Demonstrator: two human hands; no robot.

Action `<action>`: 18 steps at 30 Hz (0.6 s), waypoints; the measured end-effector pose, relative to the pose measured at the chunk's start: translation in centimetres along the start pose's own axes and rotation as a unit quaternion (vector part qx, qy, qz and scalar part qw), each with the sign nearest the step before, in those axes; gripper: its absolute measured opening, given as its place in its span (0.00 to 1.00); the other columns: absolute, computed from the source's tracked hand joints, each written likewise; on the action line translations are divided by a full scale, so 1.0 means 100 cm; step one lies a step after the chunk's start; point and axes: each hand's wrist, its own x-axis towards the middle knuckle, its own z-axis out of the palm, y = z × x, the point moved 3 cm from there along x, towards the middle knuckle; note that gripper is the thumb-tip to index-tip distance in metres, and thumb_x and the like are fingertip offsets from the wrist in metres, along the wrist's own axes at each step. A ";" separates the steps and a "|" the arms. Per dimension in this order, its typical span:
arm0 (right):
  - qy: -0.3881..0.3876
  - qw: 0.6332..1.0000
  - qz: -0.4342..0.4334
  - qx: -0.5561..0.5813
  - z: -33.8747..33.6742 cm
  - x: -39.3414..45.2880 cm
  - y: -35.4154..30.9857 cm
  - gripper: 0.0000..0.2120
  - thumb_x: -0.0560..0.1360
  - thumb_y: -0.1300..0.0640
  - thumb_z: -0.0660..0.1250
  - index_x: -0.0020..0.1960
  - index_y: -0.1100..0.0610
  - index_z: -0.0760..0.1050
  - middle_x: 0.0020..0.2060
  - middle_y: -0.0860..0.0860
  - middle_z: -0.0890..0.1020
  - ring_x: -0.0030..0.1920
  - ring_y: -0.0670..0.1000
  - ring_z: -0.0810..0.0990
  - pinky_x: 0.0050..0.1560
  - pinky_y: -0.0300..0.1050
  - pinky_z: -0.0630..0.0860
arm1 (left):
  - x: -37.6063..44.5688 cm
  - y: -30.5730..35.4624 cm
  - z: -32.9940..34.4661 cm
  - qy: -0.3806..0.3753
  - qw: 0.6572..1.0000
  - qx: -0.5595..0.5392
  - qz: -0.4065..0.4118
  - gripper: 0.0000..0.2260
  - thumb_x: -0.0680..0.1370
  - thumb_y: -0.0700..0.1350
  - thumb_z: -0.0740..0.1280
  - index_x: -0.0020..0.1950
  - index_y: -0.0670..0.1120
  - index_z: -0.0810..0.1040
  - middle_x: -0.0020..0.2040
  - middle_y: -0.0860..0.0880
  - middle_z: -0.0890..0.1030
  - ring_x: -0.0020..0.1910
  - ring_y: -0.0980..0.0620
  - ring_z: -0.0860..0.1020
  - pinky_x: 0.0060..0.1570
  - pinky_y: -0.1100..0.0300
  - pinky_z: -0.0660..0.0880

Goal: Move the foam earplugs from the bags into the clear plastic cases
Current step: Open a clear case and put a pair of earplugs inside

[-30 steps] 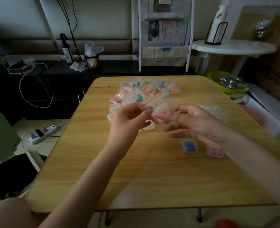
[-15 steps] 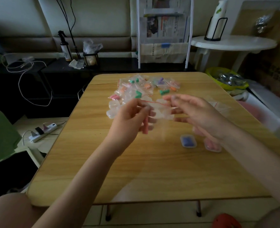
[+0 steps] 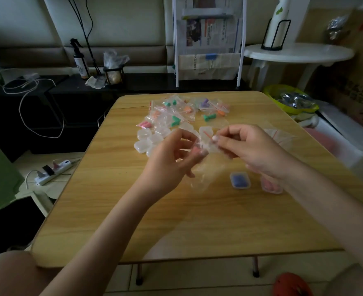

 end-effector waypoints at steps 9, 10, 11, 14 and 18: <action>0.059 0.996 0.030 0.053 -0.008 0.004 0.003 0.07 0.80 0.63 0.60 0.45 0.56 0.73 0.35 0.52 0.79 0.31 0.42 0.77 0.33 0.32 0.74 | 0.003 -0.014 -0.017 0.003 0.995 -0.044 -0.090 0.11 0.69 0.37 0.74 0.50 0.39 0.79 0.46 0.43 0.83 0.43 0.50 0.84 0.46 0.62 0.80; 0.059 0.996 0.026 0.055 -0.007 0.004 0.003 0.07 0.80 0.64 0.60 0.45 0.56 0.72 0.35 0.52 0.79 0.31 0.40 0.78 0.34 0.32 0.74 | 0.003 -0.016 -0.018 0.008 0.993 -0.060 -0.101 0.11 0.69 0.36 0.74 0.49 0.38 0.79 0.45 0.42 0.83 0.42 0.50 0.83 0.44 0.62 0.79; 0.060 0.996 0.021 0.058 -0.007 0.004 0.002 0.06 0.79 0.65 0.60 0.47 0.57 0.73 0.35 0.51 0.79 0.31 0.39 0.79 0.34 0.31 0.75 | 0.003 -0.018 -0.019 0.016 0.990 -0.082 -0.111 0.10 0.69 0.36 0.74 0.49 0.38 0.79 0.43 0.41 0.83 0.41 0.50 0.83 0.42 0.63 0.79; 0.066 0.997 0.007 0.039 -0.009 0.004 0.000 0.09 0.78 0.67 0.62 0.56 0.58 0.76 0.38 0.51 0.81 0.35 0.38 0.81 0.35 0.30 0.75 | 0.004 -0.021 -0.024 0.040 0.980 -0.139 -0.138 0.15 0.65 0.37 0.76 0.50 0.39 0.78 0.41 0.42 0.84 0.40 0.49 0.83 0.41 0.62 0.79; 0.087 0.996 0.000 0.019 -0.010 0.002 -0.002 0.08 0.77 0.66 0.65 0.53 0.58 0.78 0.37 0.51 0.83 0.35 0.39 0.81 0.35 0.31 0.76 | 0.005 -0.021 -0.029 0.076 0.966 -0.186 -0.161 0.21 0.60 0.39 0.75 0.52 0.40 0.77 0.41 0.42 0.84 0.40 0.49 0.84 0.39 0.62 0.80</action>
